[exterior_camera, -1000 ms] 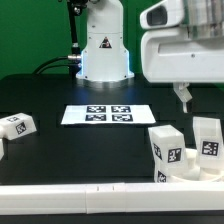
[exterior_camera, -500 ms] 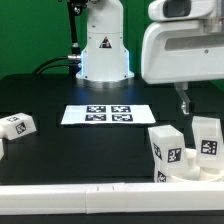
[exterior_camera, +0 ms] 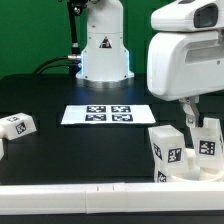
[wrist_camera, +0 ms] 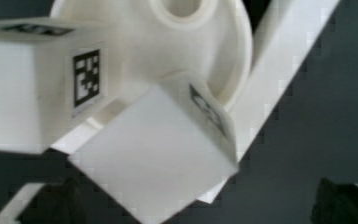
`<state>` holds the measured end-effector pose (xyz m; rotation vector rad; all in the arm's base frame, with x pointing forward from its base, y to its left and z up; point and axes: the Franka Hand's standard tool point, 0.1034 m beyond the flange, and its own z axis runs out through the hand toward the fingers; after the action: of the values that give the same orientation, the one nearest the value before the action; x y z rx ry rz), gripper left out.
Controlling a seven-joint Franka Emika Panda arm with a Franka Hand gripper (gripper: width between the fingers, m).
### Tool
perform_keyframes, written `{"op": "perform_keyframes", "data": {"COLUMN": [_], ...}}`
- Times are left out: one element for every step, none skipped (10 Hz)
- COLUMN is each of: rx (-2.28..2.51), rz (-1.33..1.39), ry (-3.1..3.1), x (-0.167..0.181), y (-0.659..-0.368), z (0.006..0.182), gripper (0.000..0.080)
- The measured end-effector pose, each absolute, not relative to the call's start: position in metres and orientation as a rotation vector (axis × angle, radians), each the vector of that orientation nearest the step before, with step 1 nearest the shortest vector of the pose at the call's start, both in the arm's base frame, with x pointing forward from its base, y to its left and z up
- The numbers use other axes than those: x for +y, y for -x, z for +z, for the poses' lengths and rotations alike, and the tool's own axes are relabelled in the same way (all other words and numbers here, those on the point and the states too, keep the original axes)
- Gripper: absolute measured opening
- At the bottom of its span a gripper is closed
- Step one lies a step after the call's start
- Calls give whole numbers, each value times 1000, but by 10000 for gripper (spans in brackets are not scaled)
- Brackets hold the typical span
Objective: Assemble stool
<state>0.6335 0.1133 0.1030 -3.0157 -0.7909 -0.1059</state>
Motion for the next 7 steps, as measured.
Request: {"op": "perform_keyframes", "data": {"rx": [-1110,-1312,-1431,-1506,-1584,-1533,-1496], "rz": [-114,-96,-81,-67,-52,-54,-55], "ry": [2970,2917,2867,2832,2796,2823,2843], "x": [112,113,113,111,110,110,109], "y": [-636,-635,-634,-633,-631,-632,-631], "z": [100,97,93,86,82,82,82], "gripper": [649,649,649,649,649,649,547]}}
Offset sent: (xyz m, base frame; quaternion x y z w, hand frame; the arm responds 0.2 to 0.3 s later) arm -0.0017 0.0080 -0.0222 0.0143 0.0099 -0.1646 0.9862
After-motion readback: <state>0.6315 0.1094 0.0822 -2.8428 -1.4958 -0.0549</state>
